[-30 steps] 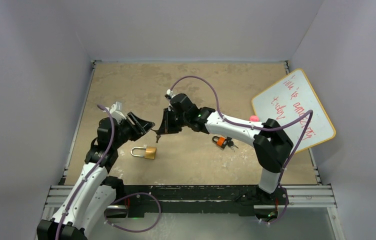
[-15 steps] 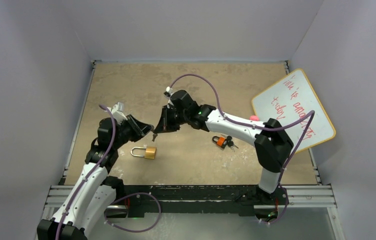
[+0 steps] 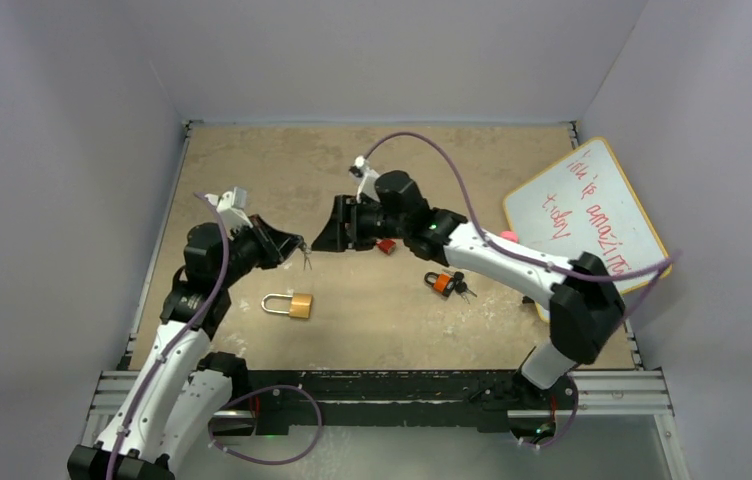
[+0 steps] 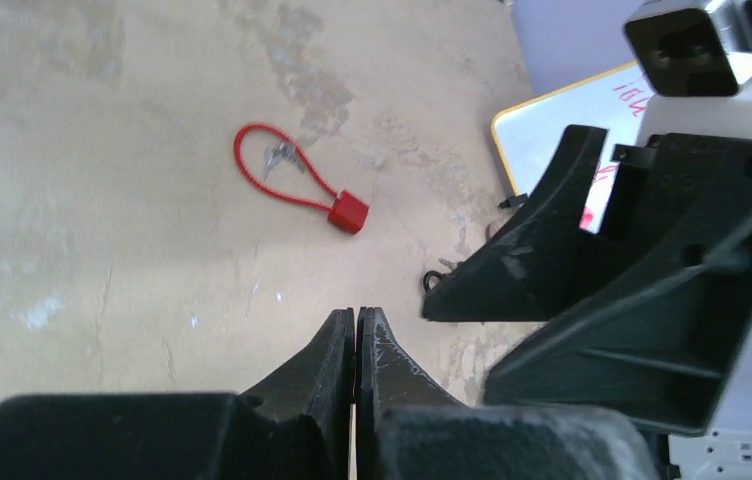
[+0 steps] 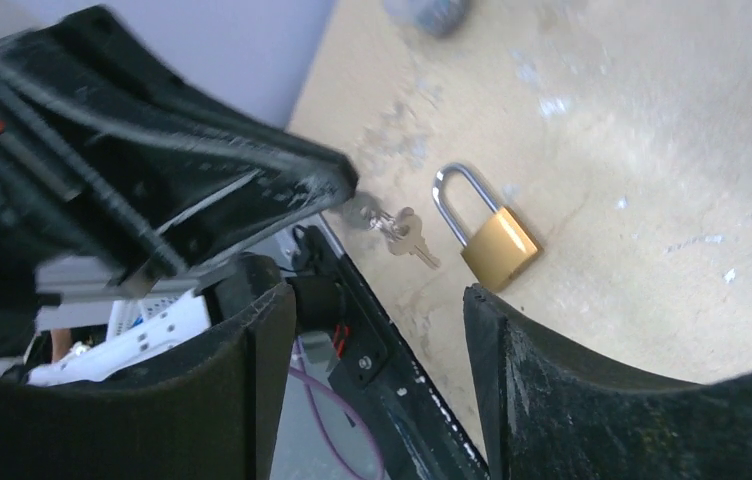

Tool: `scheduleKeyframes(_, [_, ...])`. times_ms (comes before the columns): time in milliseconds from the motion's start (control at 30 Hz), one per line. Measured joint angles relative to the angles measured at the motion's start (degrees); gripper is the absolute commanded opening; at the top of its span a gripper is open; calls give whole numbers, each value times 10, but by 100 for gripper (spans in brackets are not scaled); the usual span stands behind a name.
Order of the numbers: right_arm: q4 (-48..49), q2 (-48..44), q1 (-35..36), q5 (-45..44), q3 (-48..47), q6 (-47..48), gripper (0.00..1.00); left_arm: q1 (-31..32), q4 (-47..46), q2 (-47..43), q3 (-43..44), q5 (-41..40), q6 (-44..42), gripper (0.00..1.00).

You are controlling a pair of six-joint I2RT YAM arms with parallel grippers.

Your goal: Unlock with the key

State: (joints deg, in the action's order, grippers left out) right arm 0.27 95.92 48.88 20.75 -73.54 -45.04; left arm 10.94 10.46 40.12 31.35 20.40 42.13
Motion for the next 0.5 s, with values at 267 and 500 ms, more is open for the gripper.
scheduleKeyframes(267, [165,-155,-26,30,76,39,66,0,-8,27,114,102,-106,0])
scheduleKeyframes(500, [241,-144,-24,84,60,41,62,0,-12,95,241,261,-143,0])
